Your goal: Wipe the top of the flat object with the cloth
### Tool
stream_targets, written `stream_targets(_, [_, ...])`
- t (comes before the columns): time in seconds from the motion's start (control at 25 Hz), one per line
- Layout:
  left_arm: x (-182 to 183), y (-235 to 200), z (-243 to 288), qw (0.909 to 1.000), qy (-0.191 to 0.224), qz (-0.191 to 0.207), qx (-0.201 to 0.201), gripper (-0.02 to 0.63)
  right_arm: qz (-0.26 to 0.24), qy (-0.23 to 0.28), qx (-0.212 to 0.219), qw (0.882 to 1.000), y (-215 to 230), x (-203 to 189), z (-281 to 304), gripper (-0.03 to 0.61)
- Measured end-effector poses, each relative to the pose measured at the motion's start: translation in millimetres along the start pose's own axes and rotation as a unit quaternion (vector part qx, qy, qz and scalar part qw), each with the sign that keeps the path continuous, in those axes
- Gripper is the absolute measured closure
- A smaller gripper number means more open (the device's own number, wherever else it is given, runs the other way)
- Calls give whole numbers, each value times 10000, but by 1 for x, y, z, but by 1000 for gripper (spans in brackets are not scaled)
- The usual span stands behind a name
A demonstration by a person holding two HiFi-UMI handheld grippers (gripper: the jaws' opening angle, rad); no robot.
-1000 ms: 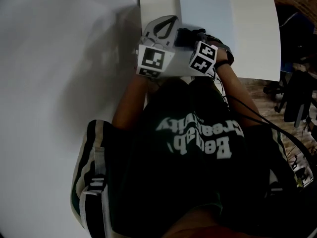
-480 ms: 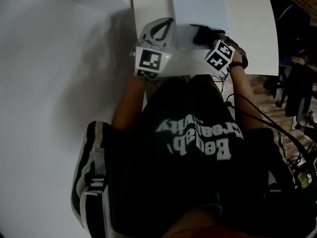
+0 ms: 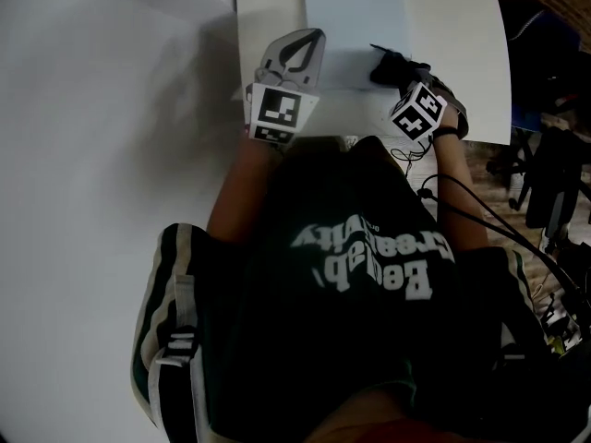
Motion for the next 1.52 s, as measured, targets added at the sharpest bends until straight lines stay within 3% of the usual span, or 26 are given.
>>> stream_targets(0.2, [-3, 5, -14, 9996, 50, 20, 291, 617, -111, 913, -151, 9956, 4, 53, -19, 520])
stream_targets(0.48, [-18, 8, -43, 9974, -15, -79, 713, 617, -1259, 1858, 412, 9736, -71, 141, -28, 520])
stream_targets(0.64, [-23, 5, -60, 9954, -98, -144, 938, 617, -1720, 1994, 647, 9625, -100, 164, -23, 520])
stream_targets(0.76, [-24, 4, -69, 9942, -151, -184, 1047, 617, -1939, 1863, 818, 9597, -114, 159, -13, 520])
stream_targets(1.04, [-22, 1, -72, 9945, -160, -240, 1007, 617, -1759, 1717, 848, 9656, -103, 143, -17, 520])
stream_targets(1.52, [-7, 13, -9, 9995, 55, -125, 296, 617, -838, 630, 540, 9930, -31, 29, 0, 520])
Point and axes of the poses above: the fingertips, and each gripper's own axes: z forward along the fingers, y to its right, x out of its top, the point moved 1 cm from there along -z, backward along the fingers, and after that the axes turned 14 degrees about -x, right-handed, at the moved point
